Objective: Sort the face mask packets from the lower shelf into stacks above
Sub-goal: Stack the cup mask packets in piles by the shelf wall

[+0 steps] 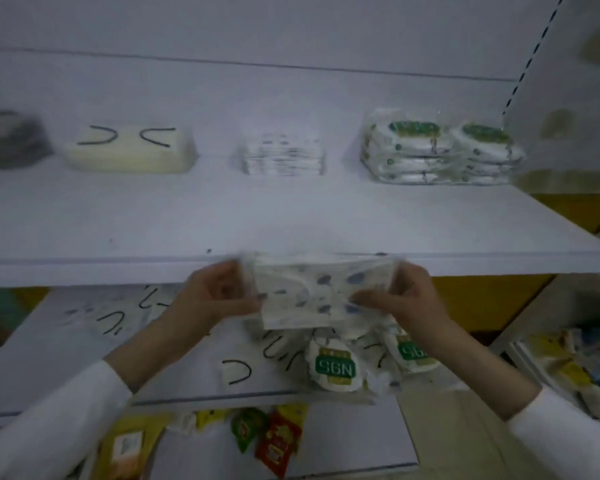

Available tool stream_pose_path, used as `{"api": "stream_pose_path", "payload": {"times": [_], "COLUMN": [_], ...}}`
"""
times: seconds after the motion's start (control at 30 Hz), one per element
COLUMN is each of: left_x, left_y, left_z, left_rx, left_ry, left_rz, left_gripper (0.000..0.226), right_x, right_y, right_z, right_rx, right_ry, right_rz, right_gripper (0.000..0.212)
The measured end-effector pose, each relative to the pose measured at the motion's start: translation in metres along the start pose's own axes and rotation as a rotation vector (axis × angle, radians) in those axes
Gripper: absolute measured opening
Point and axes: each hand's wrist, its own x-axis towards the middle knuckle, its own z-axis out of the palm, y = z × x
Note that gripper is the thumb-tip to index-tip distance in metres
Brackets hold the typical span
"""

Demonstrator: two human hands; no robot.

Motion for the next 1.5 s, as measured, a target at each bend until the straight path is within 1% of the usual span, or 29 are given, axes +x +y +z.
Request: {"api": "stream_pose_path", "payload": {"times": [0.03, 0.1, 0.17, 0.23, 0.3, 0.33, 0.4, 0.5, 0.6, 0.7, 0.77, 0.83, 0.9, 1.0, 1.03, 1.1, 1.17, 1.23, 1.27, 1.33, 1.37, 1.43, 1.5], "left_x": [0.006, 0.026, 0.049, 0.069, 0.081, 0.085, 0.089, 0.09, 0.09, 0.087, 0.084, 0.083, 0.085, 0.094, 0.099, 0.114, 0.134, 0.16, 0.174, 0.203, 0.217, 0.242, 0.261], "left_y": [0.018, 0.049, 0.065, 0.061, 0.048, 0.042, 0.037, 0.036, 0.036, 0.032, 0.032, 0.031, 0.034, 0.042, 0.045, 0.055, 0.067, 0.081, 0.088, 0.101, 0.105, 0.107, 0.1], "left_z": [-0.005, -0.012, -0.015, -0.013, -0.007, -0.004, 0.001, -0.001, 0.003, 0.012, 0.012, 0.005, -0.001, -0.007, -0.009, -0.012, -0.017, -0.025, -0.031, -0.044, -0.05, -0.06, -0.066], "left_rx": [0.065, 0.175, 0.297, 0.402, 0.397, 0.368, 0.347, 0.356, 0.403, 0.481, 0.548, 0.642, 0.754, 0.834, 0.85, 0.858, 0.82, 0.749, 0.715, 0.682, 0.69, 0.693, 0.691], "left_ry": [0.044, 0.115, 0.186, 0.299, 0.375, 0.389, 0.396, 0.362, 0.377, 0.454, 0.498, 0.513, 0.501, 0.452, 0.446, 0.461, 0.51, 0.581, 0.617, 0.671, 0.685, 0.686, 0.68], "left_rz": [0.067, 0.163, 0.209, 0.207, 0.167, 0.146, 0.115, 0.092, 0.123, 0.141, 0.159, 0.152, 0.138, 0.133, 0.125, 0.105, 0.086, 0.113, 0.141, 0.172, 0.174, 0.158, 0.12], "left_gripper": [0.038, 0.026, 0.024, 0.028, 0.028, 0.025, 0.028, 0.019, 0.014, 0.009, 0.009, 0.006, 0.011, 0.011, 0.01, 0.006, 0.012, 0.017, 0.02, 0.025, 0.025, 0.022, 0.017], "right_x": [0.013, 0.041, 0.067, 0.086, 0.096, 0.099, 0.101, 0.102, 0.106, 0.104, 0.1, 0.096, 0.096, 0.105, 0.111, 0.128, 0.154, 0.185, 0.201, 0.234, 0.249, 0.275, 0.295], "right_y": [-0.015, -0.039, -0.049, -0.044, -0.034, -0.029, -0.022, -0.018, -0.018, -0.016, -0.012, -0.009, -0.01, -0.016, -0.018, -0.021, -0.026, -0.033, -0.038, -0.046, -0.051, -0.055, -0.055], "right_z": [-0.001, -0.003, -0.002, 0.004, 0.012, 0.015, 0.019, 0.018, 0.018, 0.017, 0.005, -0.011, -0.023, -0.027, -0.026, -0.025, -0.024, -0.021, -0.019, -0.015, -0.013, -0.009, -0.006], "right_rx": [0.008, 0.011, -0.01, -0.036, 0.016, 0.066, 0.154, 0.205, 0.132, 0.023, -0.133, -0.268, -0.355, -0.494, -0.519, -0.499, -0.442, -0.338, -0.277, -0.167, -0.133, -0.127, -0.179], "right_ry": [0.025, 0.081, 0.084, 0.06, 0.06, 0.068, 0.101, 0.146, 0.136, 0.058, -0.024, -0.1, -0.14, -0.137, -0.13, -0.091, -0.036, 0.029, 0.067, 0.14, 0.175, 0.232, 0.26], "right_rz": [-0.037, -0.093, -0.087, -0.022, 0.053, 0.079, 0.099, 0.086, -0.001, -0.024, -0.063, -0.089, -0.115, -0.15, -0.155, -0.117, -0.055, 0.016, 0.051, 0.136, 0.171, 0.213, 0.227], "right_gripper": [0.027, 0.027, 0.025, 0.025, 0.034, 0.041, 0.052, 0.05, 0.05, 0.044, 0.035, 0.017, 0.019, 0.026, 0.029, 0.027, 0.022, 0.014, 0.015, 0.031, 0.035, 0.036, 0.029]}}
